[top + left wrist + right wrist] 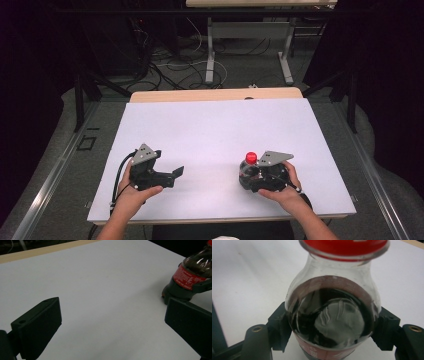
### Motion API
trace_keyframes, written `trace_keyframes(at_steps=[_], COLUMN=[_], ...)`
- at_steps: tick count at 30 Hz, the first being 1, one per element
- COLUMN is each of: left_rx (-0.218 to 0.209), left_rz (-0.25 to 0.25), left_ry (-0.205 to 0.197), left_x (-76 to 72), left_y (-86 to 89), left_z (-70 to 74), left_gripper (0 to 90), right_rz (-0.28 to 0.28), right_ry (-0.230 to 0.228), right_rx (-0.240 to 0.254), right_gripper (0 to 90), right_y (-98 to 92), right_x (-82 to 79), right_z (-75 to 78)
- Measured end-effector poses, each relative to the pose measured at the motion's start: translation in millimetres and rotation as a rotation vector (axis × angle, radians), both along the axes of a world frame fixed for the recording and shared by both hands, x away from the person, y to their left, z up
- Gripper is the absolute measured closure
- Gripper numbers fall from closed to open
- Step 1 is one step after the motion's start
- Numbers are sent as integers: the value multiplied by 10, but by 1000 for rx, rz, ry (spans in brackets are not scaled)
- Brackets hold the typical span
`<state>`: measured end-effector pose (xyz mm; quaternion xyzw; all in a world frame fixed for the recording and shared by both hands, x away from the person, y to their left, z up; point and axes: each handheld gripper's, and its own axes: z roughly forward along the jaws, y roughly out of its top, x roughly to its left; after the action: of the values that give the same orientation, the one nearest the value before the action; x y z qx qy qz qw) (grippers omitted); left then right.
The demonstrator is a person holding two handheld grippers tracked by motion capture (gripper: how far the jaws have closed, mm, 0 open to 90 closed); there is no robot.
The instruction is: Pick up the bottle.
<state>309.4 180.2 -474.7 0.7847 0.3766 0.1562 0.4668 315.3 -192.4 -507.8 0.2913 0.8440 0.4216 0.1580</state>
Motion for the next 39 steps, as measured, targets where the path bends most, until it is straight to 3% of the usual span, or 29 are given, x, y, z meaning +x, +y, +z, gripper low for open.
trace_keyframes(at_steps=[2, 5, 11, 13, 16, 18, 22, 30, 39], left_rx=[-1, -8, -68, -63, -66, -73, -91, -110, -84], left_rz=[-18, -58, -157, -197, -254, -270, -361, -414, -480], left_ry=[0, -7, -23, -28, -45, -40, -9, 25, 58], left_x=[5, 17, 38, 36, 47, 53, 78, 131, 179], left_y=[-67, -183, -413, -486, -626, -656, -795, -981, -1091], left_z=[27, 86, 293, 374, 499, 523, 640, 683, 658], left_gripper=[12, 41, 86, 165, 194, 226, 286, 342, 443], right_rz=[5, 53, 94, 103, 134, 146, 179, 209, 253], right_ry=[15, -9, -8, -12, -16, -8, -2, 1, 25], right_rx=[22, 0, 7, 21, 23, 38, 47, 40, 45], right_gripper=[295, 295, 295, 296, 296, 296, 296, 296, 296], right_y=[52, 207, 365, 434, 475, 499, 532, 583, 633], right_x=[-4, -2, 31, 50, 72, 72, 69, 41, 5], right_z=[33, 127, 212, 243, 262, 270, 291, 277, 268])
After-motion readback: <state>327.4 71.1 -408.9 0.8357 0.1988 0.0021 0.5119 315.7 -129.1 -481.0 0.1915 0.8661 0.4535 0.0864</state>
